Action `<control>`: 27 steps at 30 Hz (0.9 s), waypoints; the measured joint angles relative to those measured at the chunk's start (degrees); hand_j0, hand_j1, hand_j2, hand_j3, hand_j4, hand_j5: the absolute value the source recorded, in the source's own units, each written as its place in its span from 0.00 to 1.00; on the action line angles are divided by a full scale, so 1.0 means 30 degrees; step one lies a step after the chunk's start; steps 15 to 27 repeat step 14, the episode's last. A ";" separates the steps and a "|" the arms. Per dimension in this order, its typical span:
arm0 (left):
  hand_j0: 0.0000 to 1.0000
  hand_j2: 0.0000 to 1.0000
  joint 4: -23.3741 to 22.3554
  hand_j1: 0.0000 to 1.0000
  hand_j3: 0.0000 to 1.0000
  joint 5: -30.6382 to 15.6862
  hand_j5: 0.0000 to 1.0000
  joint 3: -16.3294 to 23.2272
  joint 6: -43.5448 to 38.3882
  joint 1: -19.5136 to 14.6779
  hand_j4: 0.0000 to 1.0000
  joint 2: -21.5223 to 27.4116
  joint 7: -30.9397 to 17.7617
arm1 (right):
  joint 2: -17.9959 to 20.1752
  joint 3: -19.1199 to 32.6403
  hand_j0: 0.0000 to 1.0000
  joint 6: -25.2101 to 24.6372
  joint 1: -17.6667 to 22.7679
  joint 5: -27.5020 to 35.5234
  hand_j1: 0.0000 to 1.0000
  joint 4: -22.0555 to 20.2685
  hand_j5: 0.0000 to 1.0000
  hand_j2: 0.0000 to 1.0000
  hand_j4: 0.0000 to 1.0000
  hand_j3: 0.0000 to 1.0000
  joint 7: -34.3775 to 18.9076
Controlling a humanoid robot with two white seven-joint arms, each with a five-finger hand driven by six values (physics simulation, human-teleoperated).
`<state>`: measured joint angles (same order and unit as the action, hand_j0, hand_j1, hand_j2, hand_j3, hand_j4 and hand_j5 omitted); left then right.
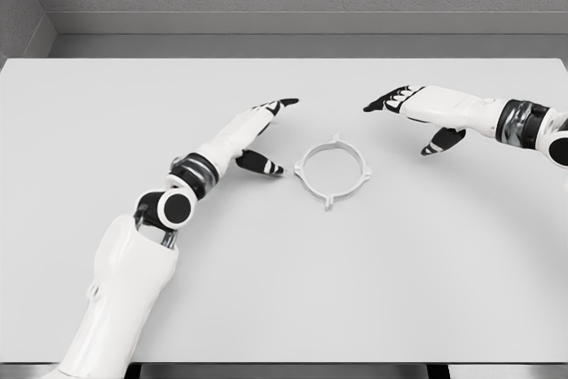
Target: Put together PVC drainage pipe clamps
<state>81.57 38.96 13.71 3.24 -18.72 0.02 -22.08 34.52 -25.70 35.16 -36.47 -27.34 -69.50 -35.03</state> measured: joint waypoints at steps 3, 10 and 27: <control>1.00 1.00 0.2510 1.00 1.00 -0.3756 1.00 -0.1626 0.0851 0.0849 1.00 0.2570 -0.0021 | 0.0244 0.0019 1.00 -0.0001 -0.0029 0.0010 1.00 0.0000 1.00 1.00 1.00 1.00 0.0000; 1.00 1.00 0.1211 1.00 1.00 -0.9755 1.00 -0.3601 0.9287 0.2462 1.00 1.0989 -0.0053 | 0.1145 -0.0027 1.00 -0.0002 -0.0146 -0.0006 1.00 -0.0023 1.00 1.00 1.00 1.00 0.0000; 1.00 1.00 -0.0324 1.00 1.00 -0.9167 1.00 -0.3776 1.0266 0.2491 1.00 1.2536 -0.0072 | 0.1495 -0.0039 1.00 -0.0001 -0.0176 -0.0017 1.00 -0.0063 1.00 1.00 1.00 1.00 0.0000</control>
